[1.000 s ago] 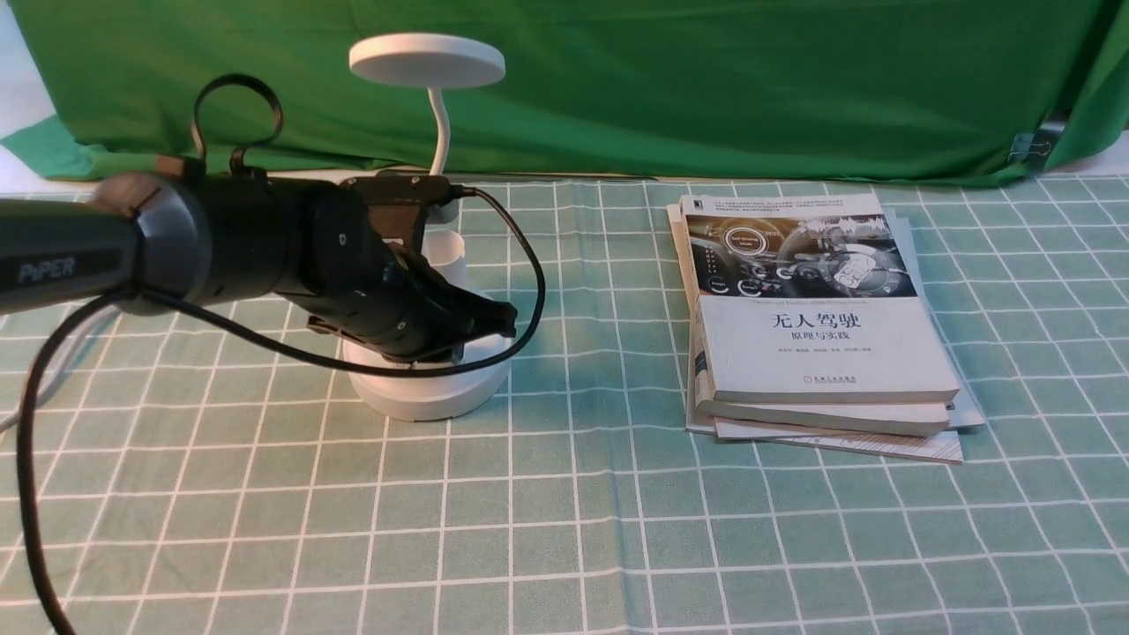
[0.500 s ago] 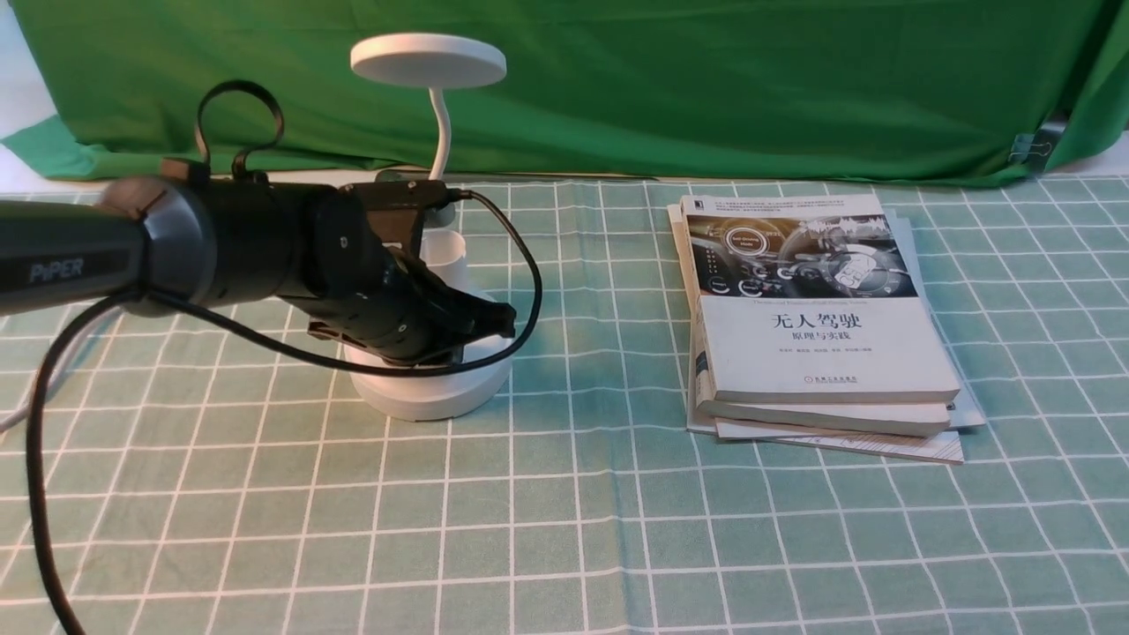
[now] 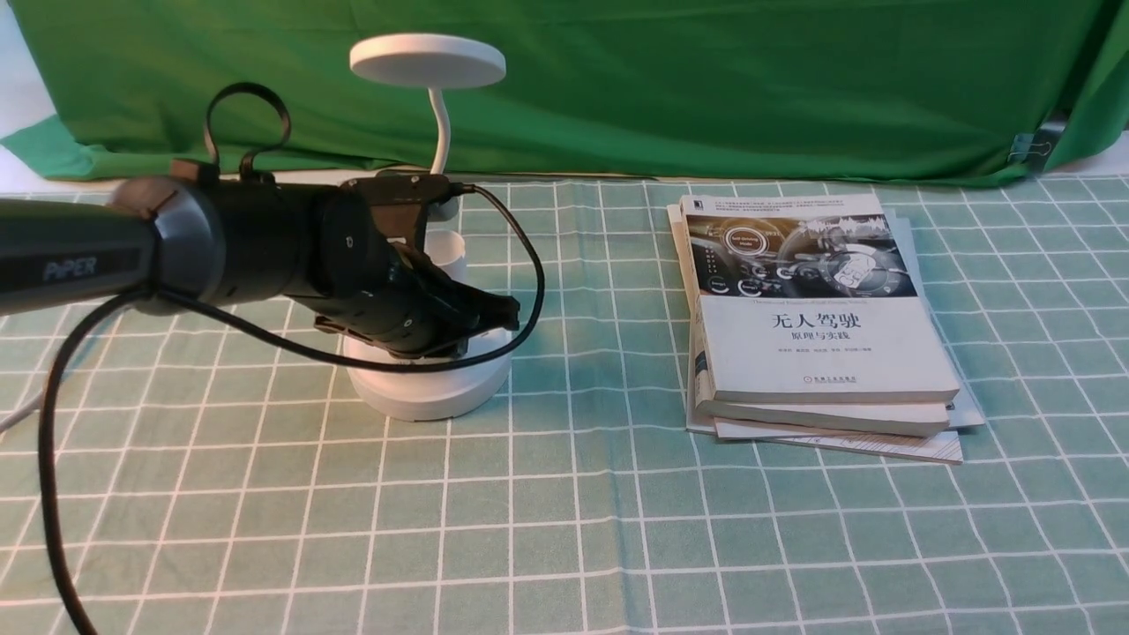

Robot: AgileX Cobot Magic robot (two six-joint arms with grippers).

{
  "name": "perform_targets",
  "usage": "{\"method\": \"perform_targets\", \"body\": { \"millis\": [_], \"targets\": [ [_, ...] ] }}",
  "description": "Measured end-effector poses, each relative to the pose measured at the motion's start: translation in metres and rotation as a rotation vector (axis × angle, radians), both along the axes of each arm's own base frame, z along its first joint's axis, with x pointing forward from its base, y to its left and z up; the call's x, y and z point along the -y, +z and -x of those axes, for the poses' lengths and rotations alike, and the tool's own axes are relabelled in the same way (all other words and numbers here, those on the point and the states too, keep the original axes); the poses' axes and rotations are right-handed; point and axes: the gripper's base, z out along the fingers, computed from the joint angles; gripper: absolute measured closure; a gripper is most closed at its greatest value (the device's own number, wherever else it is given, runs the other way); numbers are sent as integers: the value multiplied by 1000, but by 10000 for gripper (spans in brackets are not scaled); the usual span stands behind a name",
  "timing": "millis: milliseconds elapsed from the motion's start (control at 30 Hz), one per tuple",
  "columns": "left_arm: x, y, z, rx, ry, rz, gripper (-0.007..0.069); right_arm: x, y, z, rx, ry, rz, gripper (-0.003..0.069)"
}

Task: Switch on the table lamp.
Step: 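Press the power button on the lamp base to turn the lamp on with the left gripper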

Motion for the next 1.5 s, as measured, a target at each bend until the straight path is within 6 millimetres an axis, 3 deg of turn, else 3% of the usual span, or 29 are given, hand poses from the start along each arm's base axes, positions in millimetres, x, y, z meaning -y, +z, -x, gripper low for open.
{"method": "perform_targets", "body": {
  "millis": [367, 767, 1500],
  "targets": [
    [-3, 10, 9, -27, -16, -12, 622, 0, 0, 0, 0, 0, 0, 419],
    [8, 9, 15, -45, -53, -15, 622, 0, 0, 0, 1, 0, 0, 419],
    [6, 1, 13, -48, -56, -59, 622, 0, 0, 0, 1, 0, 0, 419]
  ]
}}
